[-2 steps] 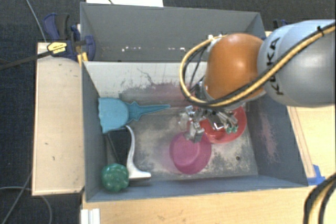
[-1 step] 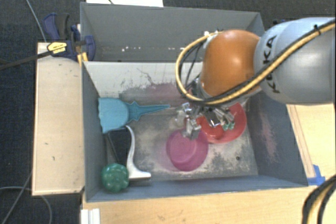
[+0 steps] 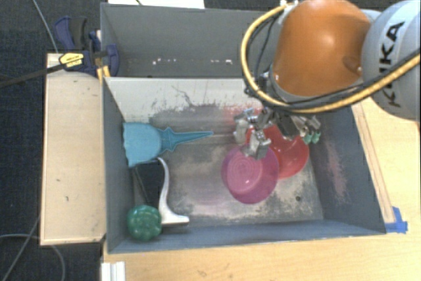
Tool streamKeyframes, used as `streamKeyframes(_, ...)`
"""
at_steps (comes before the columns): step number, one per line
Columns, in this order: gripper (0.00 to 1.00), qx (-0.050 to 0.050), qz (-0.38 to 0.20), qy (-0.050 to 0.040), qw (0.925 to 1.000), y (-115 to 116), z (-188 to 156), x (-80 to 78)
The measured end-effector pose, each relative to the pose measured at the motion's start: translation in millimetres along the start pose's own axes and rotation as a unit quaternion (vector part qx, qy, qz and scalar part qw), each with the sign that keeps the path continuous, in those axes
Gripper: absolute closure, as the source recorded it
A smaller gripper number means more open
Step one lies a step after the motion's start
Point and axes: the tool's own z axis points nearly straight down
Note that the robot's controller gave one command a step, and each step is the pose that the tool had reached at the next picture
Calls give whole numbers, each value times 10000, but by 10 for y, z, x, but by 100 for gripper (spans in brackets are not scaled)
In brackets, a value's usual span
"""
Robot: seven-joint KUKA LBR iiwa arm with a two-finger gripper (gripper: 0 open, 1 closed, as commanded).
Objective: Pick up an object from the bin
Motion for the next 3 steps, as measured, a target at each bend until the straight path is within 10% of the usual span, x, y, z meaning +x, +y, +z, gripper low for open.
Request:
streamKeyframes(1, 100, -5, 84, 2, 10000, -144, 850, -29)
streamKeyframes(2, 100, 6, 109, -59, 9999, -139, 198, -164)
streamKeyframes(3, 100, -6, 314, 25, 9995, -261, -435, 242)
